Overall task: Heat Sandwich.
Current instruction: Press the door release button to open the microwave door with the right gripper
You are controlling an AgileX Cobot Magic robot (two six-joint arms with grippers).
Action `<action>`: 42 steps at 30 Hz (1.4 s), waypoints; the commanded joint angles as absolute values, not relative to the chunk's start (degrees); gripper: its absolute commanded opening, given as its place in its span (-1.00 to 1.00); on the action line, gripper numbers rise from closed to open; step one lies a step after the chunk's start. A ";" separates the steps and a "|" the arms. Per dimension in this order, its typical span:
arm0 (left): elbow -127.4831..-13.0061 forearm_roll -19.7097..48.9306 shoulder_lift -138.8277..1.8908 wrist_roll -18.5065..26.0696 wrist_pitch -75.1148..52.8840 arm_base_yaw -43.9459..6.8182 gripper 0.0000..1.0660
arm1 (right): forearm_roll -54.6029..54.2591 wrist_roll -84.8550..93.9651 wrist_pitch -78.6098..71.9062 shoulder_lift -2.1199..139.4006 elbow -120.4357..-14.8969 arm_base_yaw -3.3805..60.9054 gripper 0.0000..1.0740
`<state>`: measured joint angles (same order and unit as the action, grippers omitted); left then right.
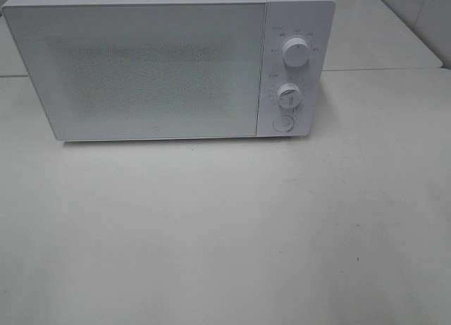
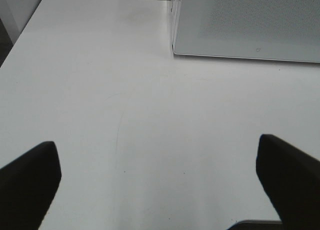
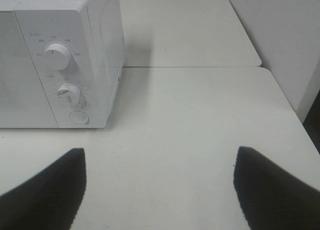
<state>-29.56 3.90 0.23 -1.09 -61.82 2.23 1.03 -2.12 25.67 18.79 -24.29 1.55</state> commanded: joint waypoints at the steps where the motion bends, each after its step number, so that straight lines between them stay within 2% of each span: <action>1: -29.51 3.90 0.52 -1.15 -61.48 2.12 0.87 | 0.92 -2.23 20.80 21.26 -23.43 1.66 0.41; 19: -29.51 3.90 0.52 -1.15 -61.48 2.12 0.87 | 0.92 -2.35 -8.65 51.28 -22.23 1.66 0.41; 29: -29.51 3.90 0.52 -1.15 -61.48 2.12 0.87 | 1.15 -2.35 -26.76 64.29 -22.35 1.66 0.41; 37: -29.51 3.90 0.52 -1.15 -61.48 2.12 0.87 | 0.69 -2.18 -34.03 71.05 -22.17 1.72 0.41; 42: -29.51 3.90 0.52 -1.15 -61.48 2.12 0.87 | -5.33 2.46 -38.56 74.37 -21.37 5.90 0.41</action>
<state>-29.56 3.90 0.23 -1.09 -61.82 2.23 -3.27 0.00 -36.15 73.74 -21.54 4.41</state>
